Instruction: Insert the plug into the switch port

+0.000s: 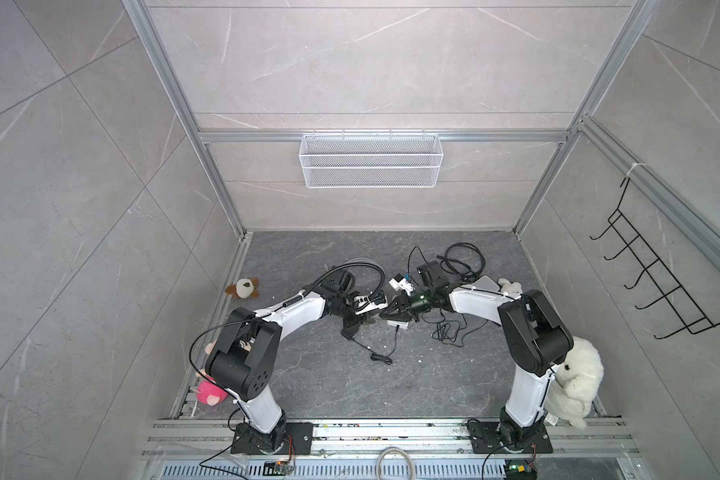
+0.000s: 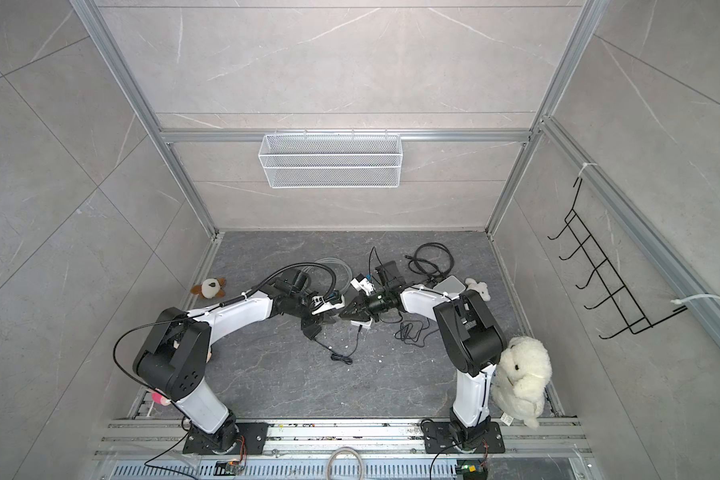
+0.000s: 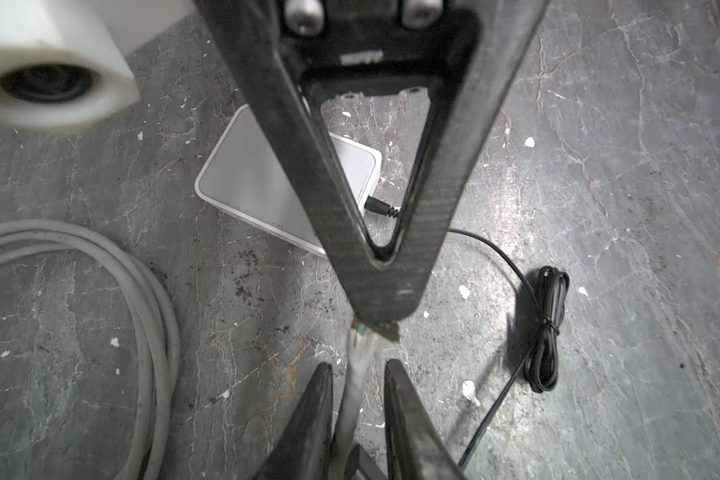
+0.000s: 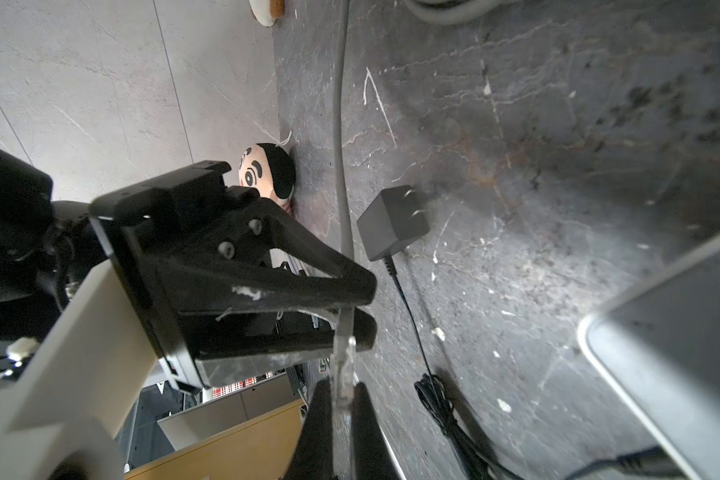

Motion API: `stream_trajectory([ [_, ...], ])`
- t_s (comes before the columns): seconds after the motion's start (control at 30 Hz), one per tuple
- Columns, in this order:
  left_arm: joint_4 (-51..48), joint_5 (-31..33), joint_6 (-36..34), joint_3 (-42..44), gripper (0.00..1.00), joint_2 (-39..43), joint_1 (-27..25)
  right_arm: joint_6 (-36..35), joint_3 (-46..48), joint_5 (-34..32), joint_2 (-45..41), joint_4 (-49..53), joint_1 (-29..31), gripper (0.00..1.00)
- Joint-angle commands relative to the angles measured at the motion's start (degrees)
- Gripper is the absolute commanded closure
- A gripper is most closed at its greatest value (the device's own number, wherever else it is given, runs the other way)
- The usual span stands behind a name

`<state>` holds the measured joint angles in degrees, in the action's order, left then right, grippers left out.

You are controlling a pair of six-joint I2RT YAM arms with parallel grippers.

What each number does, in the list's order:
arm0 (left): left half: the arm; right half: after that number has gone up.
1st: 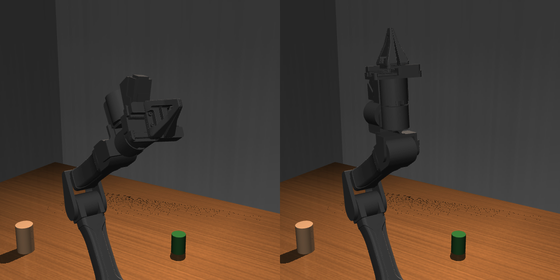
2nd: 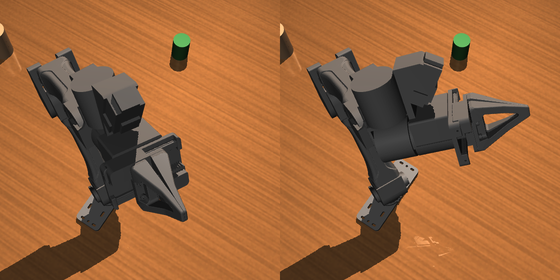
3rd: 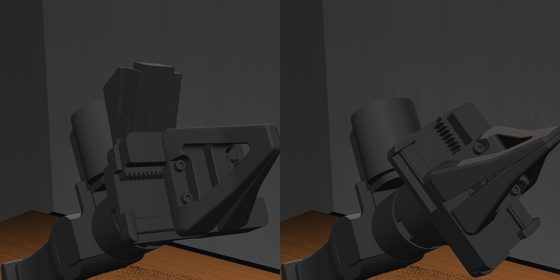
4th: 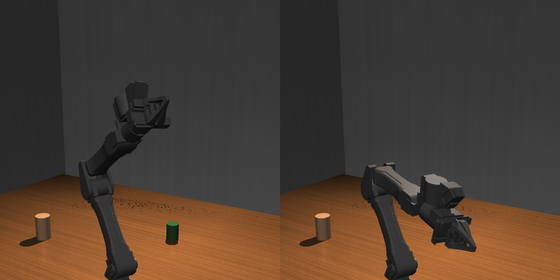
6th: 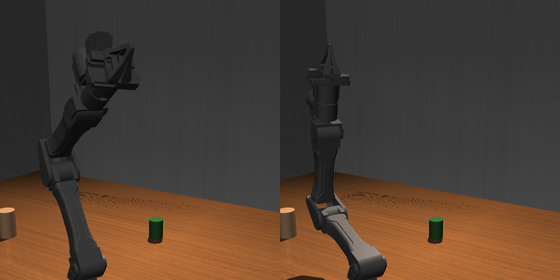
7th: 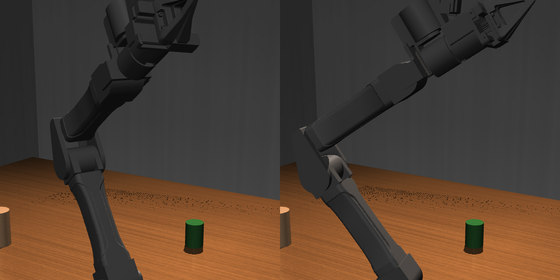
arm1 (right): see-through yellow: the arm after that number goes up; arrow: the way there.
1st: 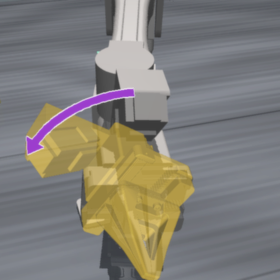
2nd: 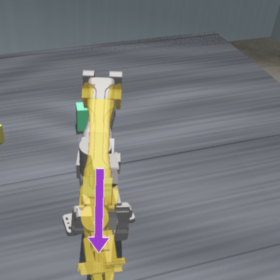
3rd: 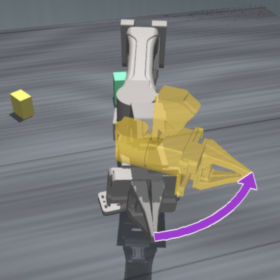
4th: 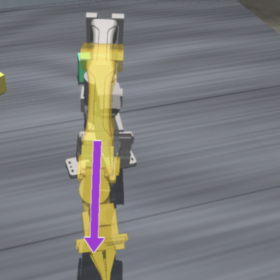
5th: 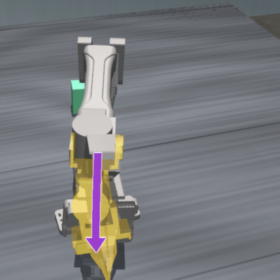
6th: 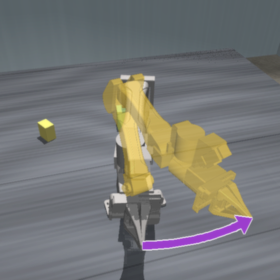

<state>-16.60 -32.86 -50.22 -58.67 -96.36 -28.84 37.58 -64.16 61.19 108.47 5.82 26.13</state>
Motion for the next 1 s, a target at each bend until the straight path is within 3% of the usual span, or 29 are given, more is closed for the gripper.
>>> stream_trajectory([
  [0.0,4.03,-4.92,1.59,1.39,0.73,2.01,0.56,1.83,-0.69,2.99,-0.74,1.37,-0.29,0.95],
  [0.27,10.76,-5.17,3.35,3.41,0.74,1.30,0.90,2.02,-1.04,4.07,0.54,2.93,-0.32,0.95],
  [0.4,10.27,-6.08,2.94,2.29,0.93,1.26,1.02,2.72,-1.35,4.20,0.92,2.72,-0.38,0.95],
  [0.5,7.34,-7.26,1.97,0.79,1.00,0.58,1.02,2.33,-1.76,4.25,1.09,3.13,-0.53,0.94],
  [0.57,6.39,-7.35,1.81,0.40,1.00,0.30,1.06,2.32,-1.76,4.10,1.38,3.14,-1.08,0.89],
  [0.73,2.25,-9.03,0.99,-1.00,1.00,-0.61,1.54,4.24,-0.24,3.00,-0.67,-1.06,-3.54,0.67],
  [0.97,-2.57,-11.65,0.22,-3.98,1.00,-3.12,2.02,1.61,-0.69,2.62,-2.99,-0.74,-3.99,0.58],
])
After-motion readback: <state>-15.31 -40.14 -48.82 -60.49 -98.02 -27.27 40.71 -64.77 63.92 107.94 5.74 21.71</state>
